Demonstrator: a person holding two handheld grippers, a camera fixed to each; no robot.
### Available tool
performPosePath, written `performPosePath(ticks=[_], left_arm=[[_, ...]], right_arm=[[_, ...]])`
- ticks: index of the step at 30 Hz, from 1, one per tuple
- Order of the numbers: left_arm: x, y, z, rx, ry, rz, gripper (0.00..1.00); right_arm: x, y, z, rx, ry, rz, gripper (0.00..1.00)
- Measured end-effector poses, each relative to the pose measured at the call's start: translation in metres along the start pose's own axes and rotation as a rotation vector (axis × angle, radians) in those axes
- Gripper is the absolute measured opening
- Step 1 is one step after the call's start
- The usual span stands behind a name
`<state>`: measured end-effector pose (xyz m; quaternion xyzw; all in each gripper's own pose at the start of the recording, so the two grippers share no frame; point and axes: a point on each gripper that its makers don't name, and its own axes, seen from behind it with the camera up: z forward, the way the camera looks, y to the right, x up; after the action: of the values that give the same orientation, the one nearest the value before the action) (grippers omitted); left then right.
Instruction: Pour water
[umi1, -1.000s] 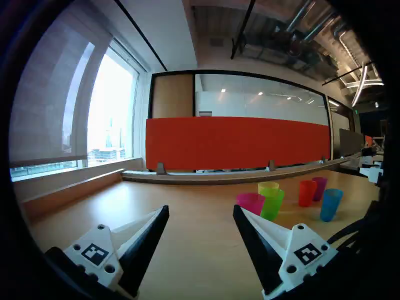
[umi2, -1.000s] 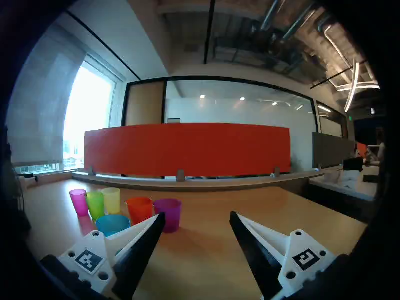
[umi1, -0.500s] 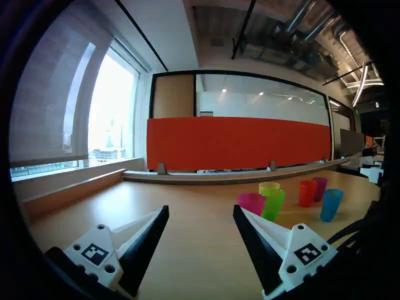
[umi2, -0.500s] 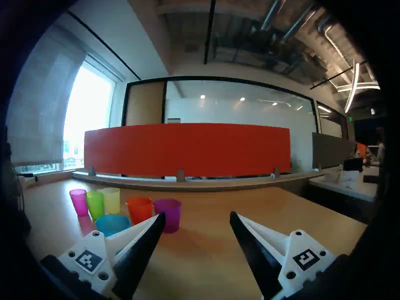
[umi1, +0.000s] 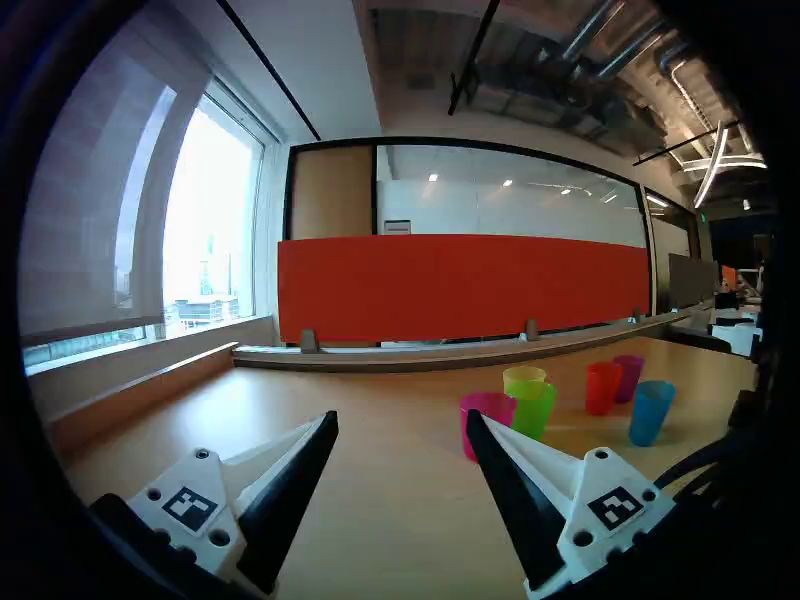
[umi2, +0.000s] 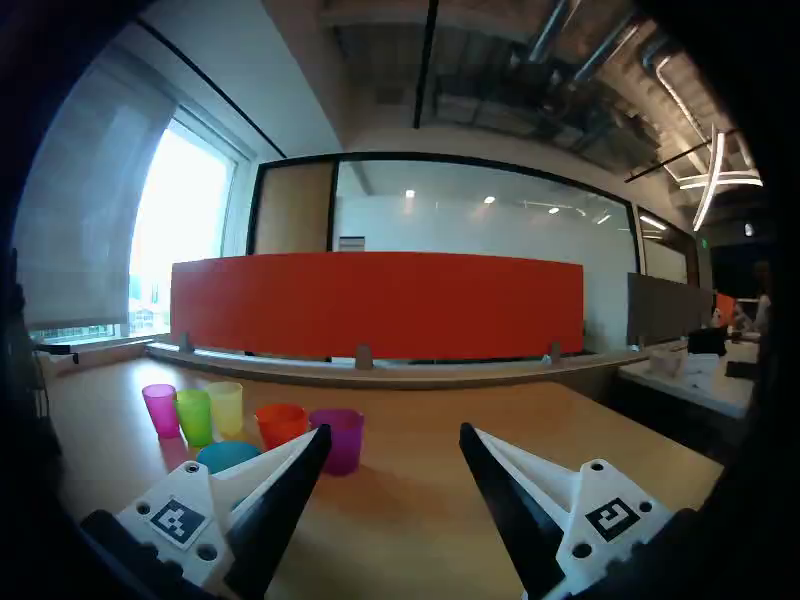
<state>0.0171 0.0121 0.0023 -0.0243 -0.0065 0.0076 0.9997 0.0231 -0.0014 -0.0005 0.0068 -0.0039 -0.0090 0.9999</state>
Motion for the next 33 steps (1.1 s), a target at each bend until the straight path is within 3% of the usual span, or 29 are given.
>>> performPosePath(ticks=[6,17,24,33], left_arm=[[0.026,0.005,0.006,-0.033,0.008,-0.013,0.95],[0.077,0.008,0.02,-0.069,0.017,0.045,0.95],[0.103,0.01,0.029,-0.081,0.003,0.067,0.95],[0.123,0.019,0.034,-0.138,-0.017,0.056,0.95]], right_arm=[[0.016,0.001,0.001,0.012,-0.018,0.01,1.0],[0.063,0.004,0.01,0.029,-0.028,0.022,0.99],[0.095,0.002,0.016,0.049,-0.016,0.016,0.99],[0.111,-0.002,0.019,0.069,-0.019,0.013,1.0]])
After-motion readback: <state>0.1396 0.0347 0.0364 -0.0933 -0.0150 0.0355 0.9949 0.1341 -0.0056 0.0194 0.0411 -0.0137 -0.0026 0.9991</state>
